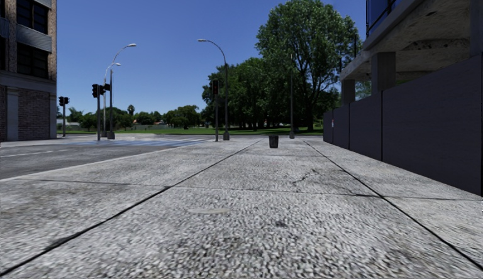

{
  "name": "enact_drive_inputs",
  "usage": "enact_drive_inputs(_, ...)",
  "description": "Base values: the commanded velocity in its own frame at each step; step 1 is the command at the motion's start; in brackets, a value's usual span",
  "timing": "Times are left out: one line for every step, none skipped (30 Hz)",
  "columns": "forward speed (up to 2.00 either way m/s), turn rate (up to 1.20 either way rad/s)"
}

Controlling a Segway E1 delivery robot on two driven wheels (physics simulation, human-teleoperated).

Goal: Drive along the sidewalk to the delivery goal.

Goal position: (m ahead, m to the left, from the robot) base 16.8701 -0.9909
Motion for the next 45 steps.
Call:
enact_drive_inputs(2.0,-0.59)
enact_drive_inputs(2.0,-0.59)
enact_drive_inputs(2.0,-0.59)
enact_drive_inputs(2.0,-0.59)
enact_drive_inputs(2.0,-0.59)
enact_drive_inputs(2.0,-0.59)
enact_drive_inputs(2.0,-0.59)
enact_drive_inputs(2.0,-0.59)
enact_drive_inputs(2.0,-0.59)
enact_drive_inputs(2.0,-0.59)
enact_drive_inputs(2.0,-0.59)
enact_drive_inputs(2.0,-0.6)
enact_drive_inputs(2.0,-0.6)
enact_drive_inputs(2.0,-0.6)
enact_drive_inputs(2.0,-0.59)
enact_drive_inputs(2.0,-0.59)
enact_drive_inputs(2.0,-0.59)
enact_drive_inputs(2.0,-0.59)
enact_drive_inputs(2.0,-0.58)
enact_drive_inputs(2.0,-0.55)
enact_drive_inputs(2.0,-0.53)
enact_drive_inputs(2.0,-0.53)
enact_drive_inputs(2.0,-0.52)
enact_drive_inputs(2.0,-0.5)
enact_drive_inputs(2.0,-0.43)
enact_drive_inputs(2.0,-0.43)
enact_drive_inputs(2.0,-0.29)
enact_drive_inputs(2.0,-0.11)
enact_drive_inputs(2.0,0.0)
enact_drive_inputs(2.0,0.0)
enact_drive_inputs(2.0,0.0)
enact_drive_inputs(2.0,0.0)
enact_drive_inputs(2.0,0.0)
enact_drive_inputs(2.0,0.0)
enact_drive_inputs(2.0,0.0)
enact_drive_inputs(2.0,0.0)
enact_drive_inputs(2.0,0.02)
enact_drive_inputs(2.0,0.18)
enact_drive_inputs(2.0,0.31)
enact_drive_inputs(2.0,0.31)
enact_drive_inputs(2.0,0.35)
enact_drive_inputs(2.0,0.36)
enact_drive_inputs(2.0,0.36)
enact_drive_inputs(2.0,0.36)
enact_drive_inputs(2.0,0.36)
